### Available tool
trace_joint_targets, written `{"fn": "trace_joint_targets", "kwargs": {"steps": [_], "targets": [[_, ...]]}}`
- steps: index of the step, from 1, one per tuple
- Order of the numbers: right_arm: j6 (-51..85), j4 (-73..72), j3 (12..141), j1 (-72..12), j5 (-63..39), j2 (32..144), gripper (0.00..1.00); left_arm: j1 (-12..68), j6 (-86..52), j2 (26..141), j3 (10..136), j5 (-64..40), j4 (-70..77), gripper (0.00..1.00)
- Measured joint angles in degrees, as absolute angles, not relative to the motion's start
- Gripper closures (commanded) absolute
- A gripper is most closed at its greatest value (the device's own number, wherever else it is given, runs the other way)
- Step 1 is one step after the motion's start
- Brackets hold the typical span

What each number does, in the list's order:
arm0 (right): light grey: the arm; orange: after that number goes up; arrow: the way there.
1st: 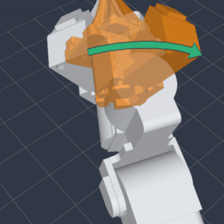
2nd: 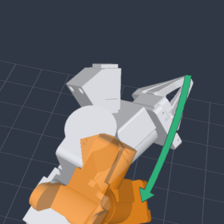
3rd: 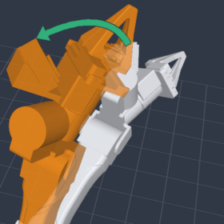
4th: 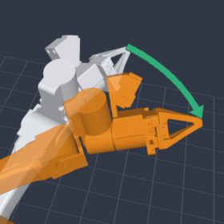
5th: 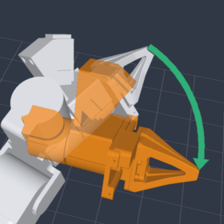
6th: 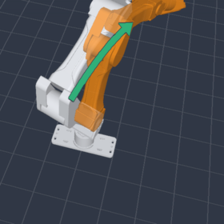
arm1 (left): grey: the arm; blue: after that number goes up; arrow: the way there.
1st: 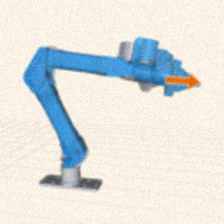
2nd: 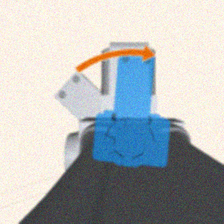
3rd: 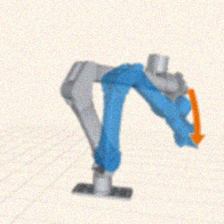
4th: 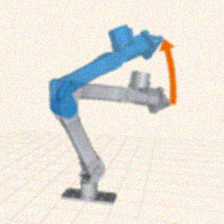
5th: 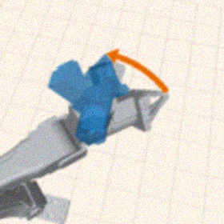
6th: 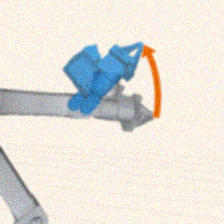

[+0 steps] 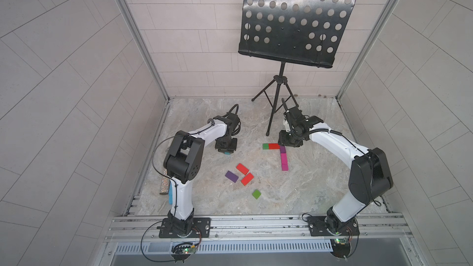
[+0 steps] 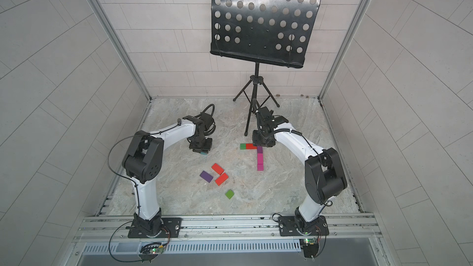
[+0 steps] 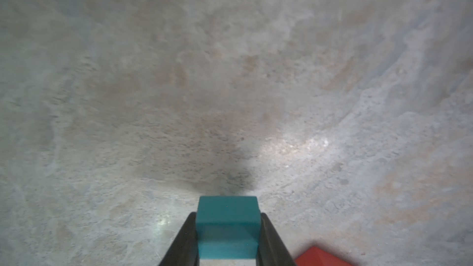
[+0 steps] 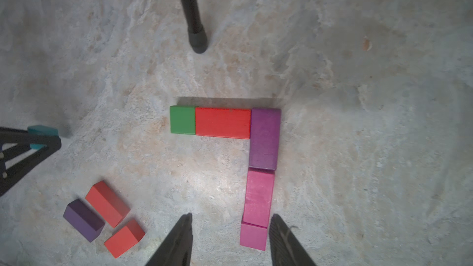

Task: Assemble the number 7 with building blocks
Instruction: Pick up the building block from the center of the board, then place the building block at the center of the board.

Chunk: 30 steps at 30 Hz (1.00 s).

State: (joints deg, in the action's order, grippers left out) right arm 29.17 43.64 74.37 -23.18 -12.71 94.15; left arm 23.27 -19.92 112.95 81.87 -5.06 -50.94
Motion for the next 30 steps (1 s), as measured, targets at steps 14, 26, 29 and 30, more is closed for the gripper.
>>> {"fn": "trace_joint_targets", "kwargs": {"steps": [14, 26, 29, 30], "targets": [[25.89, 40.51, 75.24, -34.52, -14.92, 94.43, 0.49, 21.52, -20.14, 117.38, 87.42, -7.09, -52.64, 0.72], [25.67, 40.16, 75.44, -35.27, -14.76, 95.26, 0.48, 21.56, -21.58, 118.63, 87.42, -8.4, -52.45, 0.68], [25.67, 40.18, 75.44, -35.27, -14.79, 95.26, 0.48, 21.56, -21.89, 118.63, 87.42, -8.54, -52.34, 0.66], [25.67, 40.18, 75.44, -35.27, -14.79, 95.26, 0.48, 21.56, -22.04, 118.63, 87.42, -8.51, -52.34, 0.66]]}}
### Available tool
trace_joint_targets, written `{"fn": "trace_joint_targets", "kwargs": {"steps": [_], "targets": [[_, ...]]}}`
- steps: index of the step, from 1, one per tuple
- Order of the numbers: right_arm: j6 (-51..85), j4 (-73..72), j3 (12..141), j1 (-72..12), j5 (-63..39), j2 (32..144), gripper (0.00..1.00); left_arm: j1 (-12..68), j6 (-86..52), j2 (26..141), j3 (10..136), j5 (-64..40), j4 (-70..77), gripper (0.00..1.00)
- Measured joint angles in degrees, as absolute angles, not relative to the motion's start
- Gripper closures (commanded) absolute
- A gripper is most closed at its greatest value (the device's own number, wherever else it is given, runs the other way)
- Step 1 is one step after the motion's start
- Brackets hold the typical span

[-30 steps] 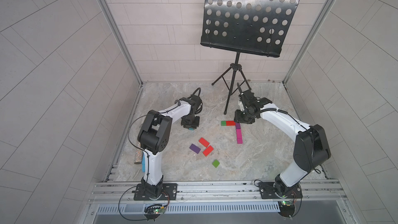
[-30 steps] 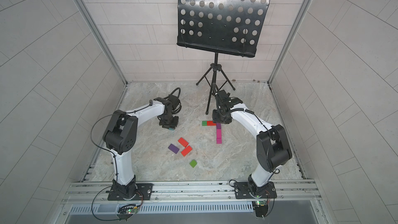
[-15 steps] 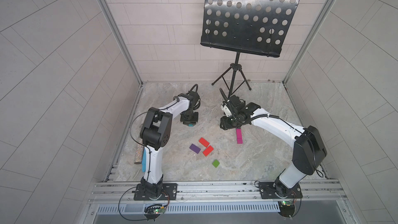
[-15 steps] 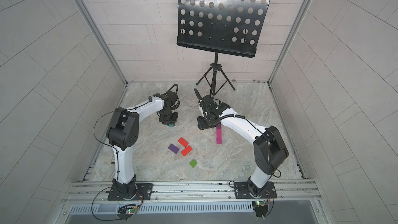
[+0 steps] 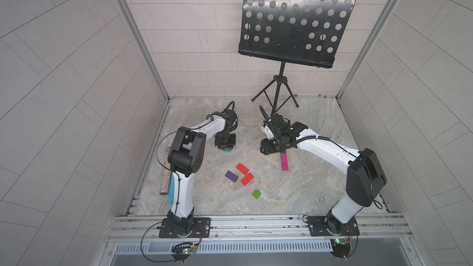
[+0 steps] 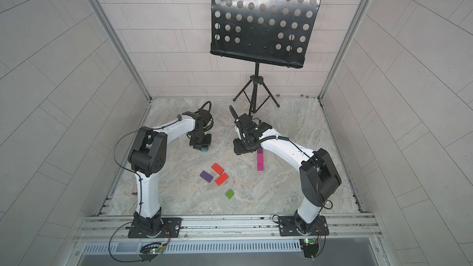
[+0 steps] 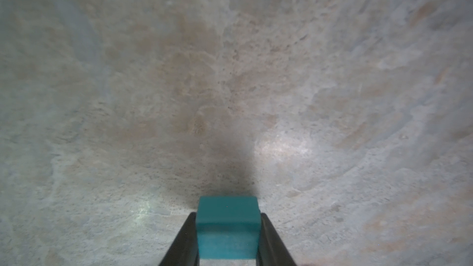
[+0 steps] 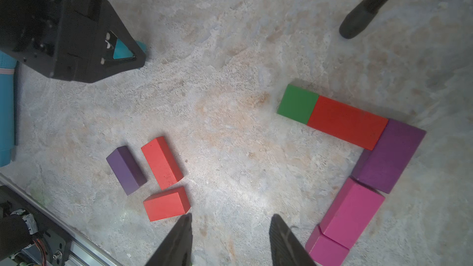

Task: Assemble the number 7 with building blocks
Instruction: Place the building block at the center of the board.

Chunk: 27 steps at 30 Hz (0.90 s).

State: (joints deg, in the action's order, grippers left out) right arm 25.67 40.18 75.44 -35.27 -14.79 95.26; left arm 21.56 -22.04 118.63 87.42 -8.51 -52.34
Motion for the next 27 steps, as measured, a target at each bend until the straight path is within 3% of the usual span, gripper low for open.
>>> {"fn": "trace_joint_targets", "kwargs": {"steps": [21, 27], "targets": [[21.54, 40.01, 75.55, -37.23, -15.53, 96.07, 0.46, 21.54, -22.68, 118.85, 87.42, -8.47, -52.84, 0.39], [16.67, 38.37, 75.53, -41.17, -15.77, 95.79, 0.45, 18.24, -23.64, 113.78, 86.21, -10.57, -53.17, 0.32]]}}
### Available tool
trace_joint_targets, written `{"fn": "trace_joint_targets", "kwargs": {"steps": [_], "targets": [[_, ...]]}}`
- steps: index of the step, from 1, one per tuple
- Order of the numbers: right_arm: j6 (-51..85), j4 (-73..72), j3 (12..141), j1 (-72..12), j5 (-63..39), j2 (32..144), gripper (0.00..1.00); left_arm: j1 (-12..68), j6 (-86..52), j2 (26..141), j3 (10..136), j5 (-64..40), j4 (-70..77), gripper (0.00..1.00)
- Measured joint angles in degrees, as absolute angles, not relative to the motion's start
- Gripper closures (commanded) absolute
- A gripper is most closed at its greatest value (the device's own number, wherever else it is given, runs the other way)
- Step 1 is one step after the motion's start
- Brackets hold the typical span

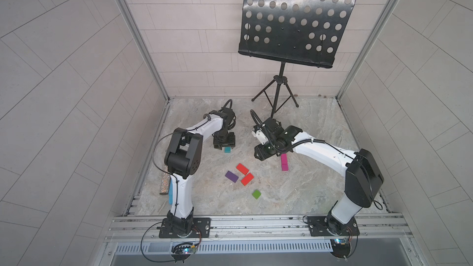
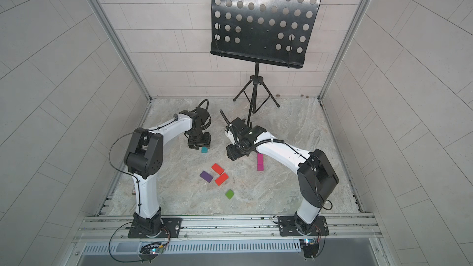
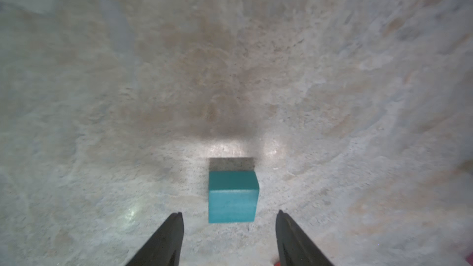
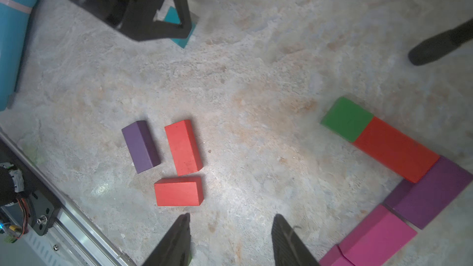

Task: Assemble the number 7 with building blocks
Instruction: Place the building block at the center of the board, then pick up the building block from the center of the board.

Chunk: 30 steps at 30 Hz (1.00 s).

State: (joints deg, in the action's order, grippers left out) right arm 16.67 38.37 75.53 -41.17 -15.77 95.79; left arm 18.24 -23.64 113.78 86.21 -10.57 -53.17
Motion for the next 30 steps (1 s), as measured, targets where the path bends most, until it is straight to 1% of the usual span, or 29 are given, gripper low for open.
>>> {"fn": "trace_joint_targets", "kwargs": {"steps": [2, 5, 8, 11, 14, 21, 30], "targets": [[15.18, 38.35, 75.81, -42.52, -15.7, 95.85, 0.46, 14.81, -23.75, 110.06, 84.62, -11.66, -52.99, 0.29], [13.17, 39.07, 78.11, -44.58, -15.53, 97.43, 0.46, 7.31, -24.16, 103.7, 81.6, -13.82, -52.38, 0.26], [11.31, 39.7, 82.11, -46.92, -15.05, 101.54, 0.46, -0.16, -24.51, 98.61, 78.08, -15.7, -51.42, 0.18], [9.91, 40.99, 85.19, -49.01, -14.48, 106.21, 0.47, -4.51, -24.88, 95.2, 73.87, -17.32, -50.63, 0.15], [9.26, 42.28, 86.3, -50.28, -14.17, 109.91, 0.46, -6.2, -25.21, 92.71, 69.36, -19.22, -50.04, 0.08], [8.97, 45.36, 89.89, -51.0, -12.49, 116.03, 0.46, -8.01, -26.02, 90.28, 65.87, -21.96, -48.6, 0.01], [8.99, 47.35, 93.32, -52.62, -10.11, 120.64, 0.46, -8.64, -26.13, 89.76, 65.73, -24.29, -47.18, 0.0]]}}
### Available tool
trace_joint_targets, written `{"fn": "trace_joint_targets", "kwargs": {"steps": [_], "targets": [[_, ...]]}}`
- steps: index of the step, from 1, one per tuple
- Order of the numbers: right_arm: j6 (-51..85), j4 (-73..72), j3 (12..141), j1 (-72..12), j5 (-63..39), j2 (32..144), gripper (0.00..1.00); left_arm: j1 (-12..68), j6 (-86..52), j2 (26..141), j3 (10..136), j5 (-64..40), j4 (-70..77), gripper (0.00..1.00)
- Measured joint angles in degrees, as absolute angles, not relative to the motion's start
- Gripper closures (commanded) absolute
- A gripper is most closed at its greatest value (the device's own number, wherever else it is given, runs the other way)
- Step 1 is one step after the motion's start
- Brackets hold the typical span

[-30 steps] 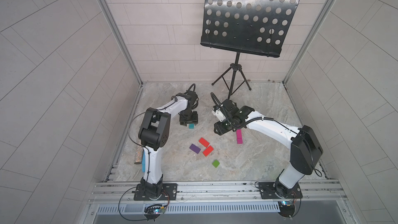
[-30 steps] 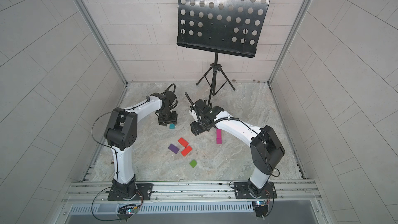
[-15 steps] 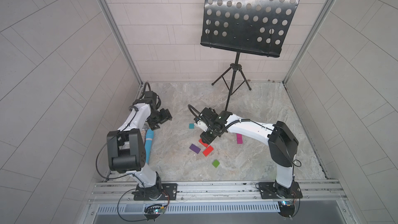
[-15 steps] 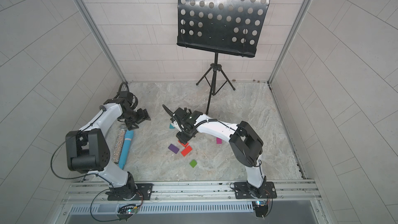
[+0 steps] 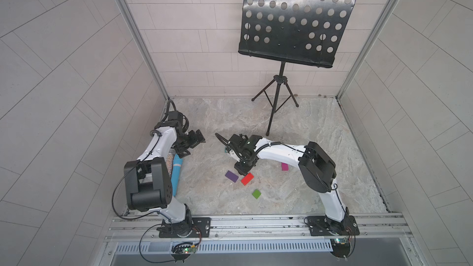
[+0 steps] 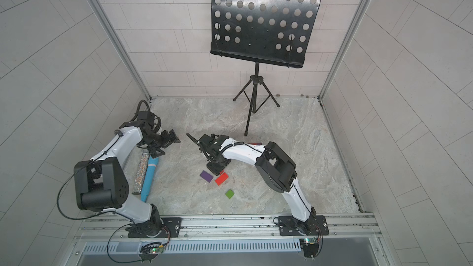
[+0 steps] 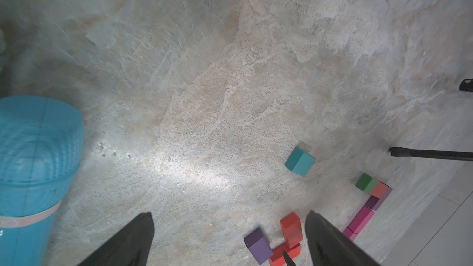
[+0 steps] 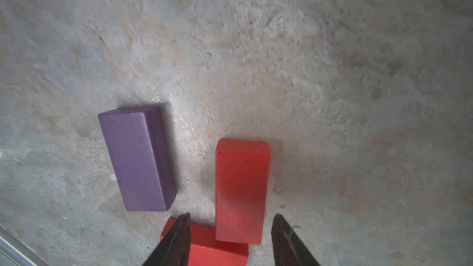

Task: Assemble the number 7 with building blocks
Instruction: Pick up the building block from the center of the board.

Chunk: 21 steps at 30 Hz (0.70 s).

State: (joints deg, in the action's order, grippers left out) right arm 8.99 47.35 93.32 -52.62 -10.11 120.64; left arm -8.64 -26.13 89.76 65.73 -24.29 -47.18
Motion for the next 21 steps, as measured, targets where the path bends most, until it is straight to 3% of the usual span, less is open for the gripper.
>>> {"fn": "trace_joint_targets", "kwargs": {"steps": [7, 15, 21], "targets": [[8.71, 49.25, 94.96, -52.49, -8.75, 123.63, 0.53, -9.26, -26.13, 89.62, 64.84, -25.23, -46.92, 0.0], [6.02, 50.87, 97.86, -52.42, -8.51, 125.05, 0.77, -9.8, -26.13, 89.58, 64.03, -25.96, -46.65, 0.0], [1.13, 52.25, 100.22, -51.35, -7.81, 125.05, 0.81, -9.89, -26.13, 89.58, 63.79, -26.63, -46.17, 0.0]]}}
